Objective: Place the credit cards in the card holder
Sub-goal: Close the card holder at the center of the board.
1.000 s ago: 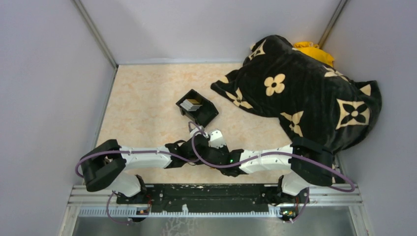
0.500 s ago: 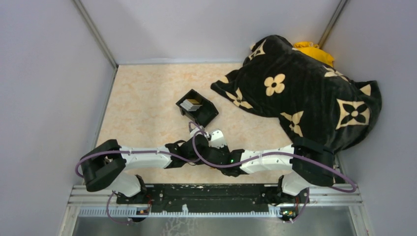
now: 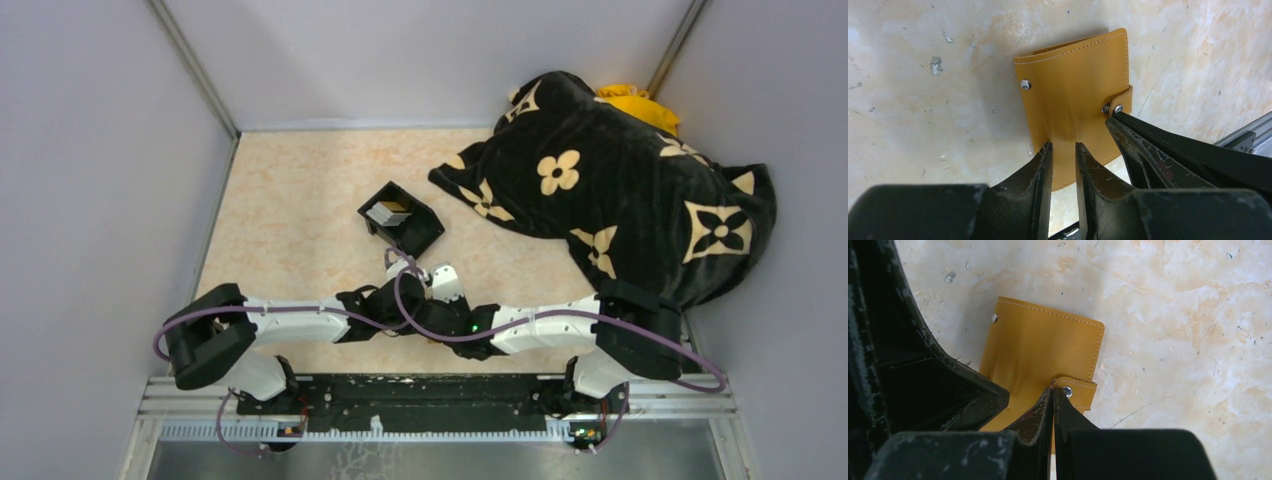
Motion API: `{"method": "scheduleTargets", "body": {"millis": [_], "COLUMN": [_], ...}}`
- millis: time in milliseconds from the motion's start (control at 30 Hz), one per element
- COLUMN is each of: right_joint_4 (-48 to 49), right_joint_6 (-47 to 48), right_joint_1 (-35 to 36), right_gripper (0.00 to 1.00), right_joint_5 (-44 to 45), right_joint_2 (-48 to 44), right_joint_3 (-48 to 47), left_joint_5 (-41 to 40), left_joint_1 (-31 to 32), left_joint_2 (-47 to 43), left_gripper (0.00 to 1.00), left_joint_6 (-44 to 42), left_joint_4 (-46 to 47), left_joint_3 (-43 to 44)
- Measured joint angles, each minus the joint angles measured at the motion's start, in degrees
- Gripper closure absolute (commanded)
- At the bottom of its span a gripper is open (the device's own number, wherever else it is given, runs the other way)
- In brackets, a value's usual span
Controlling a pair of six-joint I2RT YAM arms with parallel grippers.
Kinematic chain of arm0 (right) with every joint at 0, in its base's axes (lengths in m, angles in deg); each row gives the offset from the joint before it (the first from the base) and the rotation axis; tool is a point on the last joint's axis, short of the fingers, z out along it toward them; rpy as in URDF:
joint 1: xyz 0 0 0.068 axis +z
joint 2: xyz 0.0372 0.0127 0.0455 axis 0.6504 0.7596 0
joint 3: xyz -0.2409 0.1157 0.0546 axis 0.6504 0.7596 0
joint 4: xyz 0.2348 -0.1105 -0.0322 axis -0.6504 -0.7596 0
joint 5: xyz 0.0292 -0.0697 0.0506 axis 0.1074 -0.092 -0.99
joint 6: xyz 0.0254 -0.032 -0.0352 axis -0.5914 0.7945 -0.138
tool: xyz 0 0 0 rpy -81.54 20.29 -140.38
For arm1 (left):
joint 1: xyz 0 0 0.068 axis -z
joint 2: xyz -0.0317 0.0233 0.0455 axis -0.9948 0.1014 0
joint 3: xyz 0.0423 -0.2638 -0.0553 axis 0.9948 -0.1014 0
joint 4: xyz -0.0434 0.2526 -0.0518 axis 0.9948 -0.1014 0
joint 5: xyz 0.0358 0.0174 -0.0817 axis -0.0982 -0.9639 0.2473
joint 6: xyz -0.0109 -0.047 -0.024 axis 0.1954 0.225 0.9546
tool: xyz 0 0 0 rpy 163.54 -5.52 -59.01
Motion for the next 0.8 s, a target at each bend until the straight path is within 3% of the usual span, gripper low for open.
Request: {"method": "scheduleTargets", "body": {"millis": [467, 800], "right_joint_4": [1.0, 0.9], "right_joint_6": [1.1, 2.0], "right_joint_1": [-0.6, -0.7], "right_gripper": [0.97, 0.80], "right_joint_5": [-1.3, -1.2], "right_joint_2": [-1.5, -1.5], "right_joint_3": [0.3, 0.3], "left_joint_5": [0.0, 0.0], "left_joint_1": [0.2, 0.2], "left_joint_2": [0.8, 0.8], "left_gripper": [0.70, 0.70], "left_joint_6": [-0.1, -0.1], "left_joint_4": [0.0, 0.0], "left_joint_3": [0.8, 0.8]}}
